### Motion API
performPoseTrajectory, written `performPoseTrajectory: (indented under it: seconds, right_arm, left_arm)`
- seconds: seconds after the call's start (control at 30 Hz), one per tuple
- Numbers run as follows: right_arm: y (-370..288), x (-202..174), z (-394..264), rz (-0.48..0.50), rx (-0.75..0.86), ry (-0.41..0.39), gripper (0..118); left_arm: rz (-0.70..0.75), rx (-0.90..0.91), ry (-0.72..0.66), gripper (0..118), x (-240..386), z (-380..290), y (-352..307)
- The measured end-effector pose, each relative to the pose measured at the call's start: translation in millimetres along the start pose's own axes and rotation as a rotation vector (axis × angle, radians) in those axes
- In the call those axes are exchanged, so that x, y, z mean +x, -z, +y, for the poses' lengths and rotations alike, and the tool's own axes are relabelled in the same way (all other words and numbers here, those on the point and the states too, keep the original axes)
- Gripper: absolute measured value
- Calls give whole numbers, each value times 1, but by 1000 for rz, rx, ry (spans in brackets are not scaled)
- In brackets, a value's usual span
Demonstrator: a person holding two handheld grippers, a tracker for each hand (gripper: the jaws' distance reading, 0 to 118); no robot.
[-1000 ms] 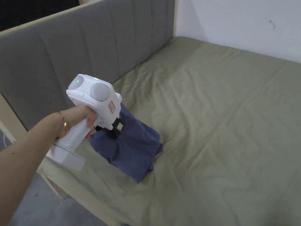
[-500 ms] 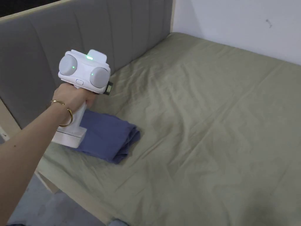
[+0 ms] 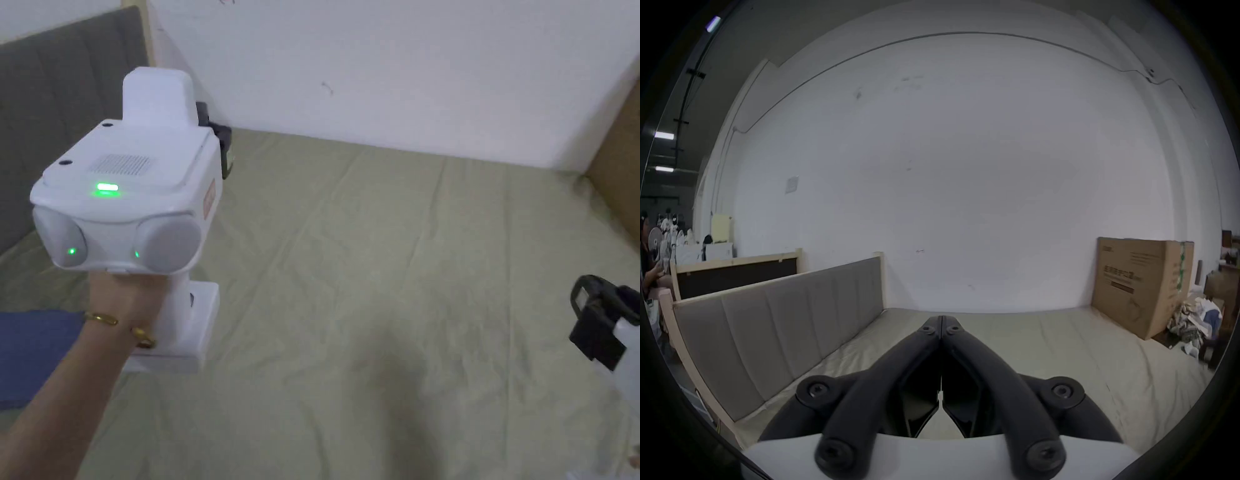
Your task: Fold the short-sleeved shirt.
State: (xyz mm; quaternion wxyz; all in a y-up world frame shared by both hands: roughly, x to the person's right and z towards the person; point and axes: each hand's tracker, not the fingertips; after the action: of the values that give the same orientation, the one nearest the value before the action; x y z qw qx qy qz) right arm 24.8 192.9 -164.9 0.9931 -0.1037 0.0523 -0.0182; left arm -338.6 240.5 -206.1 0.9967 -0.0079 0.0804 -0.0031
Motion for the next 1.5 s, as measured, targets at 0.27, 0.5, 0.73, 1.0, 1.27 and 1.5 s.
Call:
performPoseTrajectory:
  seconds: [0.27, 0.5, 0.73, 1.0, 1.27, 1.5]
  right_arm:
    - [-17, 1, 5, -65, 48, -46, 0]
    - [-17, 3, -16, -64, 28, -82, 0]
    - [-12, -7, -43, -36, -34, -88, 0]
    - [-8, -10, -50, -17, -62, -81, 2]
    - [-9, -10, -50, -33, -80, -83, 115]
    - [-8, -6, -49, -42, -82, -53, 115]
  left_arm:
    - [-114, -88, 21, 0, 51, -58, -32]
    - [-129, -173, 24, 0, 52, -96, -36]
    - [-115, -217, 36, 0, 45, -114, -35]
    - [-125, -242, 38, 16, 47, -119, -36]
    - [-107, -225, 24, 118, 52, -112, -41]
    - [-125, -221, 20, 118, 53, -113, -43]
